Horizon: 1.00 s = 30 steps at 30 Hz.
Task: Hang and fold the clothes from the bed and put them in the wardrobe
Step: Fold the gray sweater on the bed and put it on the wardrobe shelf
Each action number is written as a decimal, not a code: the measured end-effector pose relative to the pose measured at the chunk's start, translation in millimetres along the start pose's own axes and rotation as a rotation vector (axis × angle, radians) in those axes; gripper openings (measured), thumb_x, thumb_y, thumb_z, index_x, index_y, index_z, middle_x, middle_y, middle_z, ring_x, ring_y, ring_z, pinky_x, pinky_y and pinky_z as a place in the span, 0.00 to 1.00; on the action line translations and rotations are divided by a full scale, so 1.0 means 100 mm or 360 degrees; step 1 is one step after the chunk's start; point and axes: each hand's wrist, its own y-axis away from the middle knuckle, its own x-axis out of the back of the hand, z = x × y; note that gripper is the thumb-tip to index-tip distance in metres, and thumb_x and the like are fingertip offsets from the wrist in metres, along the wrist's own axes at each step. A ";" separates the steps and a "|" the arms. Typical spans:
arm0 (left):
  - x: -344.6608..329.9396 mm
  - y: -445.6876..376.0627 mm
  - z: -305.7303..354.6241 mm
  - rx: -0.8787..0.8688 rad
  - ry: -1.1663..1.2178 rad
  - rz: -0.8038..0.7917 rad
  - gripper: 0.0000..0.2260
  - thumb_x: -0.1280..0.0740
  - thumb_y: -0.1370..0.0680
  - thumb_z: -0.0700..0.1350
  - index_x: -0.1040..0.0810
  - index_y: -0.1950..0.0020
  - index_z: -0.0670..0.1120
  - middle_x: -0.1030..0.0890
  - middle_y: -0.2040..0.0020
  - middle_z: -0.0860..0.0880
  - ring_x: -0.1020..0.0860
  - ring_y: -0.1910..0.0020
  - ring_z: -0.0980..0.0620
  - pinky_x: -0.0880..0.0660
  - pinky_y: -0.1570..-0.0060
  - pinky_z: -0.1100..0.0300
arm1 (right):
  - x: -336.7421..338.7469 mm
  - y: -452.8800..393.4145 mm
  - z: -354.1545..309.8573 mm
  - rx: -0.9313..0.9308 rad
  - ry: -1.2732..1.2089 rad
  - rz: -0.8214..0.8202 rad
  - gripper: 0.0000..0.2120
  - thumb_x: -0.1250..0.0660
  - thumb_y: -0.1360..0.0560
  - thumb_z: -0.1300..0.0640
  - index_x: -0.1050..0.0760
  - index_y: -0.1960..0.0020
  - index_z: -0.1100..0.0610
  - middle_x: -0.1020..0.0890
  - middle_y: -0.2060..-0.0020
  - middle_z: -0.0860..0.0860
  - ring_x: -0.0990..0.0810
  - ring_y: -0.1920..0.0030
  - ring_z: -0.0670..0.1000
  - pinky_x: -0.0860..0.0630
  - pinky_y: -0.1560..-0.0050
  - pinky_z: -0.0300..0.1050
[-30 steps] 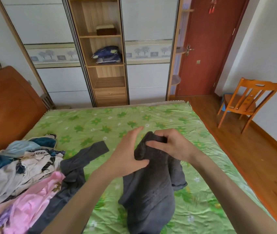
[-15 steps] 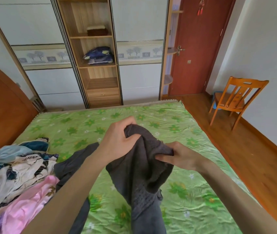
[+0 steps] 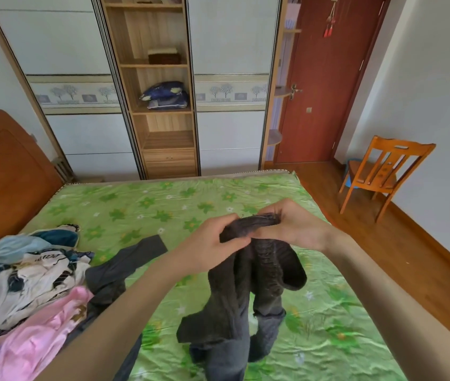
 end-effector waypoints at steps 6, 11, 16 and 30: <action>0.03 0.00 0.06 0.0057 0.0490 0.0238 0.11 0.34 0.14 0.45 0.18 0.44 0.37 0.13 0.50 0.42 0.14 0.50 0.46 0.19 0.48 0.55 | -0.14 0.45 0.68 -0.0163 -0.0667 -0.0015 0.31 0.27 0.27 0.32 0.24 0.29 0.43 0.19 0.32 0.50 0.21 0.30 0.53 0.29 0.28 0.54; 0.12 -0.04 0.03 0.0037 0.0622 0.0443 0.12 0.32 0.16 0.43 0.19 0.44 0.33 0.15 0.47 0.35 0.15 0.46 0.38 0.20 0.45 0.50 | -0.74 0.57 1.13 -0.0276 -0.0650 0.0031 0.13 0.24 0.22 0.50 0.17 0.40 0.53 0.14 0.43 0.51 0.17 0.42 0.48 0.24 0.39 0.45; 0.40 0.01 -0.14 0.0054 0.0349 0.0461 0.09 0.28 0.18 0.48 0.15 0.47 0.43 0.12 0.51 0.46 0.13 0.50 0.47 0.16 0.48 0.50 | -0.51 0.47 1.04 -0.0187 -0.0646 0.0508 0.14 0.30 0.20 0.54 0.17 0.45 0.66 0.13 0.49 0.62 0.15 0.48 0.61 0.18 0.45 0.52; 1.54 -0.55 -0.35 0.0243 -0.0856 0.0534 0.23 0.33 0.20 0.65 0.21 0.62 0.47 0.22 0.67 0.53 0.22 0.63 0.51 0.28 0.59 0.53 | 1.30 -0.36 0.10 0.0142 0.0613 0.0549 0.04 0.30 0.19 0.59 0.19 0.48 0.59 0.15 0.53 0.55 0.15 0.50 0.56 0.18 0.49 0.51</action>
